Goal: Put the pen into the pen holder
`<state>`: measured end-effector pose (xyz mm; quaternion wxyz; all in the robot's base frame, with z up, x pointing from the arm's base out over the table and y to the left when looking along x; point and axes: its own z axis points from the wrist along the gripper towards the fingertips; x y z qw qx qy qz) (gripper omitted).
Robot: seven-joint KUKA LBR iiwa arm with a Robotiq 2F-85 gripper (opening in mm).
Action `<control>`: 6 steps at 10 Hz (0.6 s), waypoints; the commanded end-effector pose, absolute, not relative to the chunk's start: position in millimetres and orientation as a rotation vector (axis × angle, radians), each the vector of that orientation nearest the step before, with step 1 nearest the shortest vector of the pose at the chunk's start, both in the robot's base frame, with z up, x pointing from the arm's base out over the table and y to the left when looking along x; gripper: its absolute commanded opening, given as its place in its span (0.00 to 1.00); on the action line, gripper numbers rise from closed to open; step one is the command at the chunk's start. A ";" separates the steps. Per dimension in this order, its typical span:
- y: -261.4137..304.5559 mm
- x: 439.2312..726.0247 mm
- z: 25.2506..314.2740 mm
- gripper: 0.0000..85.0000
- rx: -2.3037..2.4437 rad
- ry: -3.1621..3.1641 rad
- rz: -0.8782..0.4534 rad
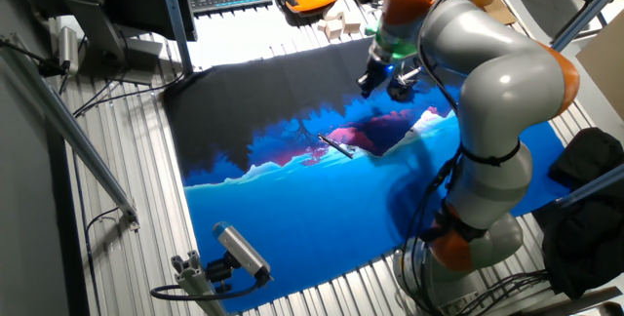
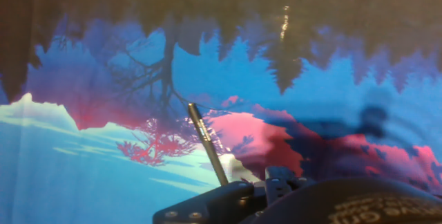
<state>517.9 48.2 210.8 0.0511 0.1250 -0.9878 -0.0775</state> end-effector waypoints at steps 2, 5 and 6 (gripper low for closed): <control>65.2 513.6 199.9 0.00 0.356 -3.036 -0.241; 86.9 508.5 182.0 0.40 0.339 -3.073 -0.144; 91.0 507.6 176.0 0.40 0.373 -3.060 -0.100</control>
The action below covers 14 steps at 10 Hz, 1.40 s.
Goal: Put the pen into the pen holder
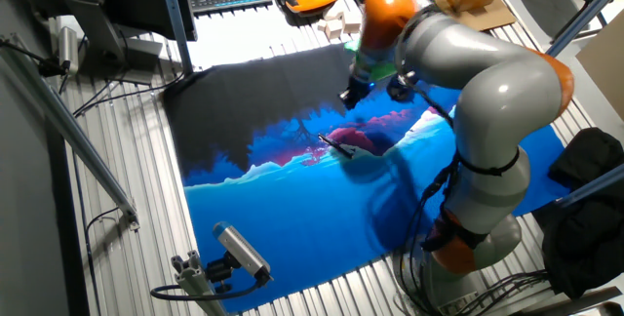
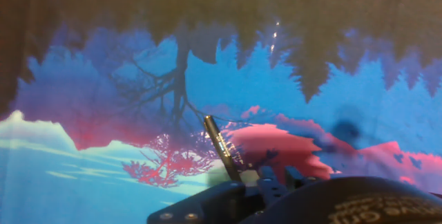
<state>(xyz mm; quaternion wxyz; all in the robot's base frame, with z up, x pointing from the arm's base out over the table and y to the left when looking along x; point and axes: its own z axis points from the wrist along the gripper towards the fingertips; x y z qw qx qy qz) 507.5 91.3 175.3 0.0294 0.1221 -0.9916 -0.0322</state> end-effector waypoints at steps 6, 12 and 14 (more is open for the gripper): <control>111.9 508.4 139.9 0.40 0.462 -3.035 -0.078; 124.6 509.9 103.9 0.20 0.506 -2.941 -0.033; 128.1 510.5 100.5 0.20 0.491 -2.952 -0.038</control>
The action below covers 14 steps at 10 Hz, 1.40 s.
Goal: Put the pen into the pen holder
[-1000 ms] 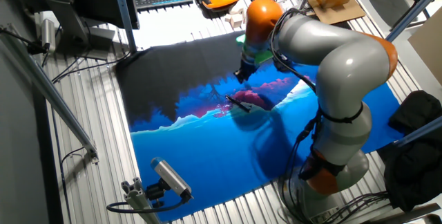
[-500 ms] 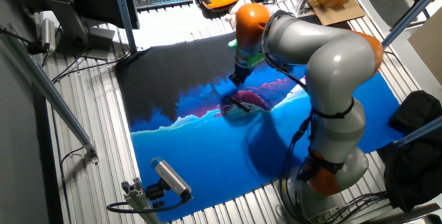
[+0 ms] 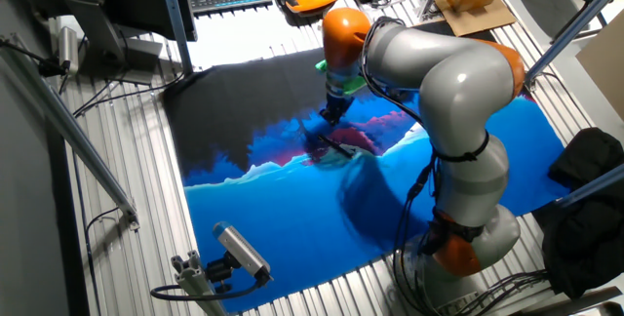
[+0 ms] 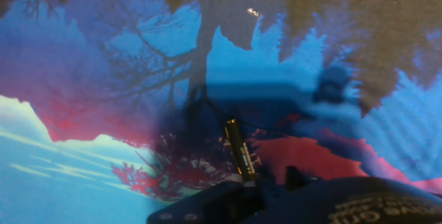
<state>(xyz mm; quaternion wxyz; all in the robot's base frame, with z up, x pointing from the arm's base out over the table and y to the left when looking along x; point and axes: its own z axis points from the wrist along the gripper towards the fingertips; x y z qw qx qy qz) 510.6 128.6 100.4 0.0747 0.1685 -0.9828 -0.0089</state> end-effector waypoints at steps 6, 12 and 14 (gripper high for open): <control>142.7 513.7 96.2 0.20 0.393 -2.911 -0.033; 147.6 512.4 99.1 0.00 0.645 -2.869 -0.028; 146.9 512.4 95.0 0.00 0.629 -2.881 -0.033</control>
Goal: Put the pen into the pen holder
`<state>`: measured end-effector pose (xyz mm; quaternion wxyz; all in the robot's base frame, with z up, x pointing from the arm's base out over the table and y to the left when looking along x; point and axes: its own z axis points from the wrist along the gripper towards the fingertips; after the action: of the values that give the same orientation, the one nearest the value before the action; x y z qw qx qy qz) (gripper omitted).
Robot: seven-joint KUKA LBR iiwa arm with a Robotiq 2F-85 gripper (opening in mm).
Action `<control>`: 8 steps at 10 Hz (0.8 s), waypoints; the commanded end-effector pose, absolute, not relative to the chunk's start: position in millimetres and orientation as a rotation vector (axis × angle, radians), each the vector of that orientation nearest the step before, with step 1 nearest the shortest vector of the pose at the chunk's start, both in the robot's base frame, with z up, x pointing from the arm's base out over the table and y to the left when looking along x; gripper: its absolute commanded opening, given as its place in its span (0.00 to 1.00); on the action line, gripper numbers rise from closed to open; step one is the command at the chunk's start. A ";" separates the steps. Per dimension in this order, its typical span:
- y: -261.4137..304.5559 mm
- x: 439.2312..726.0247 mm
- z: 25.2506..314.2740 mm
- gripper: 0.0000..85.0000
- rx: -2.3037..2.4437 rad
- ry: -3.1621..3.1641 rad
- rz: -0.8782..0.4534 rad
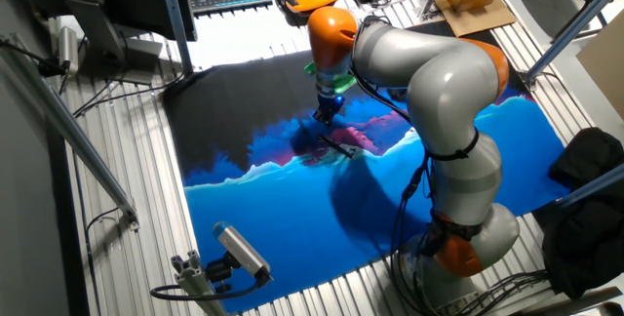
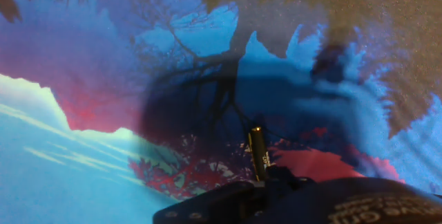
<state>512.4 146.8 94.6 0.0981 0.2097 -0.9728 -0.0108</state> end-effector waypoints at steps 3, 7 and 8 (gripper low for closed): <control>147.4 506.1 83.7 0.40 0.478 -2.916 0.037; 147.1 503.7 70.3 0.40 0.473 -2.937 0.041; 146.2 503.5 66.4 0.40 0.492 -2.931 0.052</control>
<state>503.5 146.2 65.6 0.0847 0.1649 -0.9825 0.0174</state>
